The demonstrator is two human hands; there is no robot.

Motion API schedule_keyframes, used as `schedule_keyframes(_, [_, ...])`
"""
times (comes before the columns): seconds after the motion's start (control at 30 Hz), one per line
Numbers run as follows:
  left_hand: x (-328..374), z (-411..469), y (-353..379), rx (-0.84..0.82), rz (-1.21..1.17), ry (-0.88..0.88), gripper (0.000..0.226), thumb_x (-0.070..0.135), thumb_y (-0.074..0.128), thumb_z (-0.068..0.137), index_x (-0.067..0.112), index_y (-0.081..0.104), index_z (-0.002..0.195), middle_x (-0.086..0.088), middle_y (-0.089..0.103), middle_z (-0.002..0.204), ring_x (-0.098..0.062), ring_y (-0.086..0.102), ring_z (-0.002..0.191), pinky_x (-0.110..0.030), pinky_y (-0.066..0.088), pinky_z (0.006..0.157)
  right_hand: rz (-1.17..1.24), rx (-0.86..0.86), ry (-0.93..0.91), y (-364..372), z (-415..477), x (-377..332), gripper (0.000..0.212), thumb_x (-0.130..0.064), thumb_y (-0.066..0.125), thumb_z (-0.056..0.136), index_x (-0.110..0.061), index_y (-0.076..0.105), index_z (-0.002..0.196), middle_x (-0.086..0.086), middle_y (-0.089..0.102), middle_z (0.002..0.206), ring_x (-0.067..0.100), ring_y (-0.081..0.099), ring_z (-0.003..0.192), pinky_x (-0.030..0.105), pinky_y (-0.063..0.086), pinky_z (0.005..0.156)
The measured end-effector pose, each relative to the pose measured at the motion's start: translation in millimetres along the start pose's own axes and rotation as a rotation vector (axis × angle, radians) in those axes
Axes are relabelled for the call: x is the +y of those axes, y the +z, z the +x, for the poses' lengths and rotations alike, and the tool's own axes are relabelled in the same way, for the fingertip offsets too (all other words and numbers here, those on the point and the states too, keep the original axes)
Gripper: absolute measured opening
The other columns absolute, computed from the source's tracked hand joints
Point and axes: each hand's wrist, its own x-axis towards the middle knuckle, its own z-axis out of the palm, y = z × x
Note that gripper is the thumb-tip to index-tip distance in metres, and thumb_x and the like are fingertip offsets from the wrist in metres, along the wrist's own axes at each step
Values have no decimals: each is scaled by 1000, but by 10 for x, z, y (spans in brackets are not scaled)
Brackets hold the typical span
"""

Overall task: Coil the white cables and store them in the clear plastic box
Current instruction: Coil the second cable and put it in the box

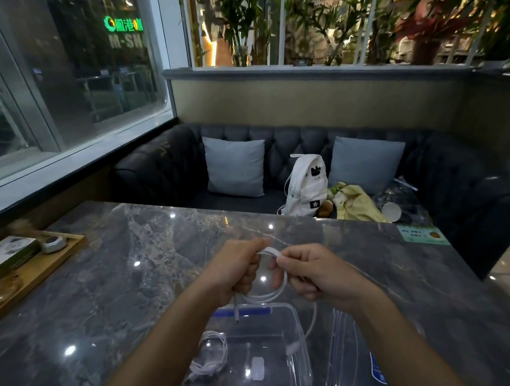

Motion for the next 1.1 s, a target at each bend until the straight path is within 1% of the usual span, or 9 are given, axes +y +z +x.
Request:
schedule_keyframes(0.13, [-12,-8,-71,6,129,93,52,35,51,91,24,44,41,9,36,38,-7,31,33,-17,29,34,74,-18,60,33,24,-12,19,-17,50,89,-7,55,73,1,56,57,2,24,31,17,11,35])
schedule_keyframes(0.3, [-37,-26,-183,91,518,221,37,38,53,90,14,58,62,-3,59,57,-17,56,55,-31,48,57,-242,117,48,60,25,-20,28,-18,51,92,-13,54,65,-10,50,41,3,28,34,21,18,38])
schedule_keyframes(0.4, [-57,-40,-169,270,912,308,40,44,51,89,15,54,62,-5,62,63,-21,59,63,-33,45,59,-413,231,-20,108,65,7,26,-15,54,90,-13,56,64,-4,53,51,0,38,34,13,27,39])
schedule_keyframes(0.53, [-149,-65,-89,520,1072,394,38,48,51,88,15,48,70,-7,64,73,-28,61,70,-38,47,63,-725,377,-45,151,138,87,31,-22,54,90,-20,55,59,-9,54,52,1,44,46,15,33,49])
schedule_keyframes(0.63, [-145,-45,-132,291,743,268,33,37,56,88,9,57,71,-4,65,64,-17,65,57,-34,53,62,-692,408,-87,104,147,106,29,-21,55,89,-12,59,61,-7,55,54,6,47,51,22,36,54])
schedule_keyframes(0.73, [-150,-33,-211,-26,348,136,21,22,65,84,8,68,68,2,65,61,-10,61,63,-21,49,66,-573,362,-125,60,118,73,30,-17,56,89,-11,58,60,-8,52,49,-1,42,39,13,32,45])
schedule_keyframes(0.87, [-220,31,-235,52,337,254,13,19,79,67,24,69,60,1,59,92,-7,56,89,-20,40,78,-243,246,-42,18,59,81,30,-17,54,91,-10,56,62,-9,49,41,2,31,32,15,22,33])
schedule_keyframes(1.03, [-230,68,-214,-69,23,255,34,-3,75,68,13,48,83,-6,62,87,-11,62,61,-23,53,56,85,121,19,-61,20,69,24,-15,51,90,-7,55,68,-2,51,50,2,23,30,11,13,32])
schedule_keyframes(1.1, [-233,84,-158,-41,50,242,33,-2,71,74,10,44,89,-6,61,85,-11,60,52,-23,51,48,101,132,34,-80,24,94,23,-15,51,90,-7,57,69,1,50,53,2,23,30,11,13,32])
